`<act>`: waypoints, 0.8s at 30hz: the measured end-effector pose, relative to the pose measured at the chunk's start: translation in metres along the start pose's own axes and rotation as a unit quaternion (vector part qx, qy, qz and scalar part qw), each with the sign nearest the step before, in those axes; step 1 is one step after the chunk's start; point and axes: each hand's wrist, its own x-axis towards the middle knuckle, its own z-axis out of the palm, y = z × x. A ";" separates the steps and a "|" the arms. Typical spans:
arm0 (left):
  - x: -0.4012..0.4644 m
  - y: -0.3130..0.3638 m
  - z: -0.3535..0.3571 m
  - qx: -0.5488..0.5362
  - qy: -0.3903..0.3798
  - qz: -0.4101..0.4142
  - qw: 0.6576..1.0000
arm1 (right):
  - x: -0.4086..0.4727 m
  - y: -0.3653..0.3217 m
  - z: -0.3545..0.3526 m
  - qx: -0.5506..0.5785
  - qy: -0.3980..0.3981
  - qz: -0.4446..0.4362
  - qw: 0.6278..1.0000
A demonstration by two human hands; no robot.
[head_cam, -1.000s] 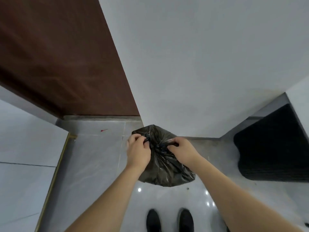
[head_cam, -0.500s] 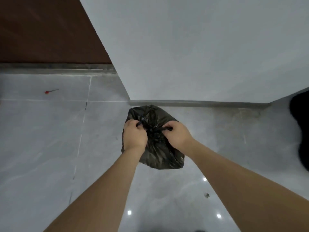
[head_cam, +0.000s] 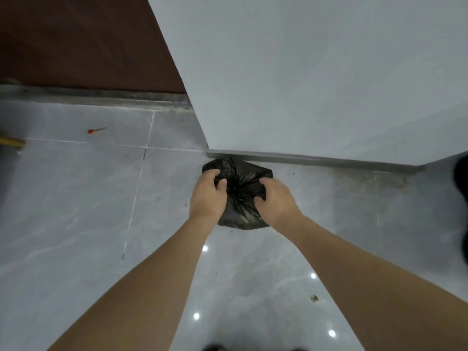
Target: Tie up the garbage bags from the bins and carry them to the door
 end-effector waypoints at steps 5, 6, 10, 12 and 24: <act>-0.060 0.085 -0.084 0.057 0.010 0.057 0.997 | -0.080 -0.048 -0.096 -0.019 -0.005 -0.021 1.000; -0.073 0.109 -0.104 0.064 0.009 0.068 0.996 | -0.098 -0.061 -0.119 -0.026 0.000 -0.026 0.999; -0.129 0.216 -0.191 0.115 0.013 0.158 0.981 | -0.177 -0.117 -0.227 -0.044 0.025 -0.051 0.997; -0.167 0.267 -0.239 0.139 0.039 0.197 0.970 | -0.225 -0.148 -0.282 -0.040 0.042 -0.055 0.997; -0.400 0.458 -0.490 0.161 0.207 0.285 0.922 | -0.517 -0.293 -0.521 -0.043 0.184 -0.128 0.974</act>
